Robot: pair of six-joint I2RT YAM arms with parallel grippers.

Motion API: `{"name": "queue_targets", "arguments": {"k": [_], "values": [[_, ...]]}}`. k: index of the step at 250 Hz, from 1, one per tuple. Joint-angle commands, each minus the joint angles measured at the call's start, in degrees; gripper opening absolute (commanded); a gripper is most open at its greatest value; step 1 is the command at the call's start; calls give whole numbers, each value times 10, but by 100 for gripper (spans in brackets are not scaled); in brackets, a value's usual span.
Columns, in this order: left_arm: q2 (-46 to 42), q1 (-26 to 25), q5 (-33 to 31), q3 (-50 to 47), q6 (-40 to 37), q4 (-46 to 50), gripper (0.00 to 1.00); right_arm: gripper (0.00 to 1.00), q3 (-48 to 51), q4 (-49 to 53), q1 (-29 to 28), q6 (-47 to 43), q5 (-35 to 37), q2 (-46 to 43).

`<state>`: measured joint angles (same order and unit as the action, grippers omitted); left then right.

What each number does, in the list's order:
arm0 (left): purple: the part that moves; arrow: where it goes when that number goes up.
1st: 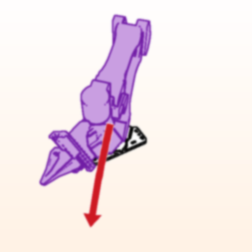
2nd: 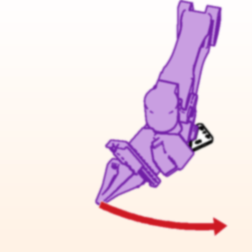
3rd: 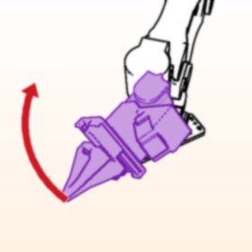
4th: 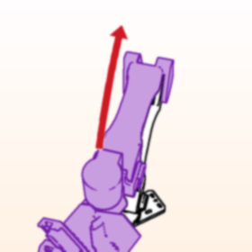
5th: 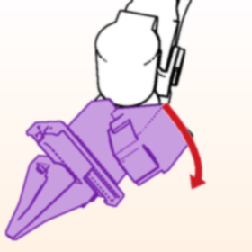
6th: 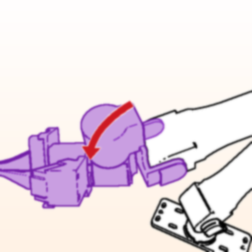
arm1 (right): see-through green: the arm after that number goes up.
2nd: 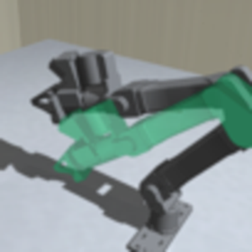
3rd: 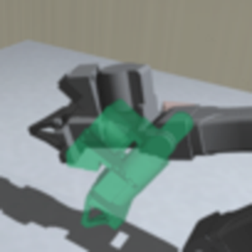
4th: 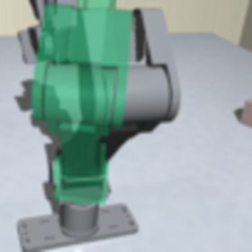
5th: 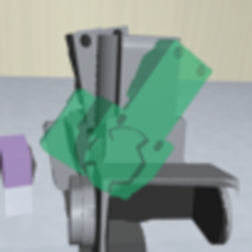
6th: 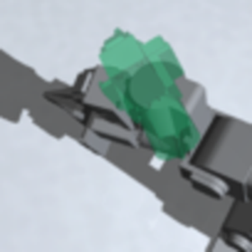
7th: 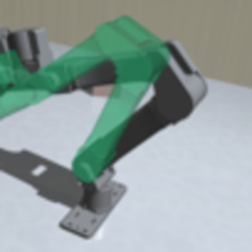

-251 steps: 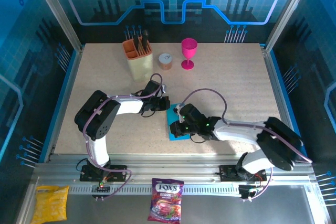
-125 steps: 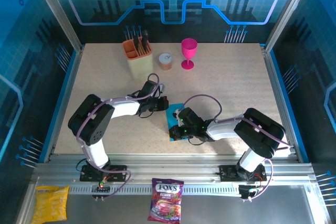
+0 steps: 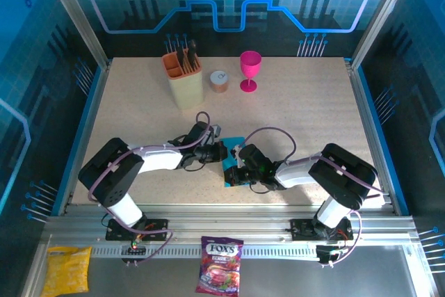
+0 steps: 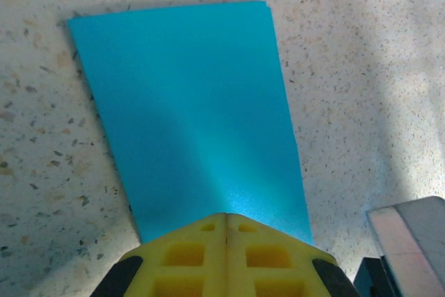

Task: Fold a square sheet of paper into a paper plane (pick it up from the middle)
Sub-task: Hold the square sheet of paper at the center of the table, then first fold the square sheet of paper in half at the center of the table.

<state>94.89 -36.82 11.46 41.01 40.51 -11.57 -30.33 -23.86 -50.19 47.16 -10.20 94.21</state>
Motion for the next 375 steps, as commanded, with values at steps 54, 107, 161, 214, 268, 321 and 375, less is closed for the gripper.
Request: {"name": "queue_targets", "arguments": {"k": [54, 107, 161, 214, 268, 321, 375], "values": [[63, -4, -3, -1, 32, -42, 0, 0, 15, 60, 1, 9, 8, 29], [85, -4, -42, 21, 28, -2, 0, 0, 21, 78, -2, 13, 15, 34], [96, 4, -71, 62, 14, 53, 0, 0, 35, 81, -4, 16, 17, 36], [121, 24, -72, 109, -5, 84, 0, 0, 43, 81, -9, 18, 20, 40], [143, 42, -72, 145, -23, 103, 0, 0, 46, 81, -16, 20, 22, 46], [165, 59, -70, 177, -35, 115, 0, 0, 45, 95, -23, 23, 25, 53], [190, 78, -69, 212, -46, 125, 0, 0, 46, 93, -34, 31, 28, 63]]}}
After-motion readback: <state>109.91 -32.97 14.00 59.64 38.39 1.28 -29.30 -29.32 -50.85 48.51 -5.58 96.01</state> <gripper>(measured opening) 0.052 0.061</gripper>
